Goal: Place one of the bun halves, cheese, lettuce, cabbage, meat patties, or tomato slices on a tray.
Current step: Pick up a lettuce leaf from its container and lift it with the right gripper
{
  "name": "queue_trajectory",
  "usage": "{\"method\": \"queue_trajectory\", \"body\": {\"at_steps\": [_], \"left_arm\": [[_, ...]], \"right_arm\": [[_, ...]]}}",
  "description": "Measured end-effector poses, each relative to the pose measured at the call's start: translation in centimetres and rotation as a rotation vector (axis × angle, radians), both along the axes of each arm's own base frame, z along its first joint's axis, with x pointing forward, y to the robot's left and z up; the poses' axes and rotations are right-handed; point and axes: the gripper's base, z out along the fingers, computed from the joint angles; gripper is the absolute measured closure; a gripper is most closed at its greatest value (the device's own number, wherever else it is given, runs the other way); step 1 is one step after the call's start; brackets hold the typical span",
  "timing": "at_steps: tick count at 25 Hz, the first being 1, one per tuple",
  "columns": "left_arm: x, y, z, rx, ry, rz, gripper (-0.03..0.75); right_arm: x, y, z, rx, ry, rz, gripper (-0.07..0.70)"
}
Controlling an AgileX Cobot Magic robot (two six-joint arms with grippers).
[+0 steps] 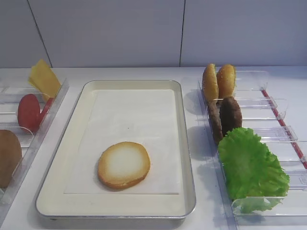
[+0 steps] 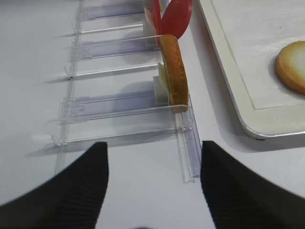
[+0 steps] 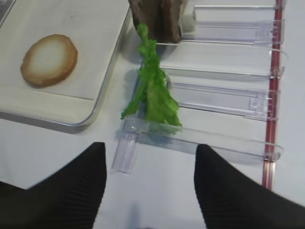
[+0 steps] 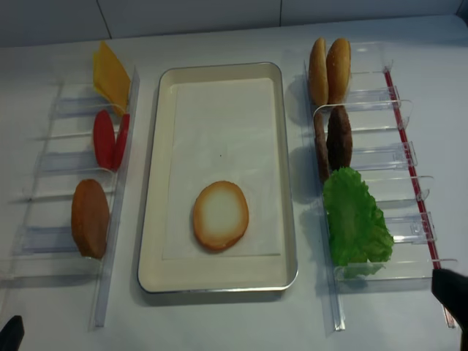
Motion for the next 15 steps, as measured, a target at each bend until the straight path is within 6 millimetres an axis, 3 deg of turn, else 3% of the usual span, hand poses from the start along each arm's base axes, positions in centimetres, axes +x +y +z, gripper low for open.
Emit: {"method": "queue_trajectory", "body": {"at_steps": [6, 15], "left_arm": [[0.0, 0.0, 0.0, 0.000, 0.000, 0.000, 0.301], [0.0, 0.0, 0.0, 0.000, 0.000, 0.000, 0.301]], "right_arm": [[3.3, 1.5, 1.0, 0.077, 0.107, 0.102, 0.260], [8.6, 3.0, -0.3, 0.146, 0.202, 0.182, 0.280]]}}
